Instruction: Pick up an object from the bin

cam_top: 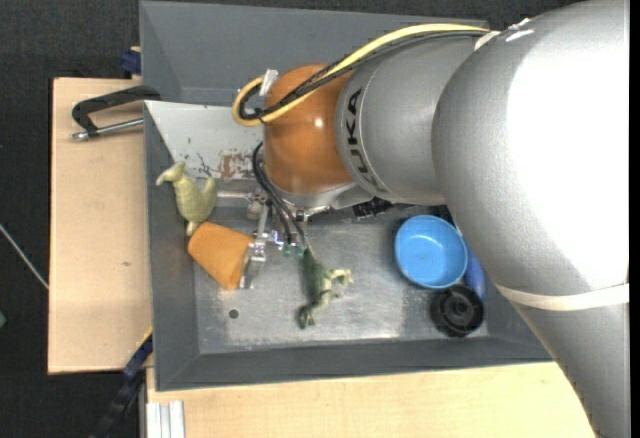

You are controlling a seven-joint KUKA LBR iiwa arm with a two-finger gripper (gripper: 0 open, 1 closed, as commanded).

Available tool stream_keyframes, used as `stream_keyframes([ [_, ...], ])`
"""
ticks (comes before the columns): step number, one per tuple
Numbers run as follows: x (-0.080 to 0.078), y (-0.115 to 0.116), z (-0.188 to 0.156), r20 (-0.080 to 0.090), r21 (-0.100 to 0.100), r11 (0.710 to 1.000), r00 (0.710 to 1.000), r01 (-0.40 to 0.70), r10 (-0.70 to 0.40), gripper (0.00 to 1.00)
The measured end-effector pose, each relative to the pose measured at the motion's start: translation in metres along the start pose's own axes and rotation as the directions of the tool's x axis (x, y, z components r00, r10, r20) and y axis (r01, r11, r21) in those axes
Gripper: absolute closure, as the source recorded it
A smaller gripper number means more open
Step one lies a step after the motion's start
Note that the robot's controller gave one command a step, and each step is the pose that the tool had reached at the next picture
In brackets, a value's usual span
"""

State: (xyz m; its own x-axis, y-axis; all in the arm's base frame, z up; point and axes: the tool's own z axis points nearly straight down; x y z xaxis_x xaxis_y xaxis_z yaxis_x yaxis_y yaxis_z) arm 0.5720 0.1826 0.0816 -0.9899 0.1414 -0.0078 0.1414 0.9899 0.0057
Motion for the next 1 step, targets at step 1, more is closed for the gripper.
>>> stream_keyframes([
  [1, 0.0629, 0.027, 0.0057, -0.014, 0.015, 0.999, 0.999, 0.035, -0.035, 0.0],
])
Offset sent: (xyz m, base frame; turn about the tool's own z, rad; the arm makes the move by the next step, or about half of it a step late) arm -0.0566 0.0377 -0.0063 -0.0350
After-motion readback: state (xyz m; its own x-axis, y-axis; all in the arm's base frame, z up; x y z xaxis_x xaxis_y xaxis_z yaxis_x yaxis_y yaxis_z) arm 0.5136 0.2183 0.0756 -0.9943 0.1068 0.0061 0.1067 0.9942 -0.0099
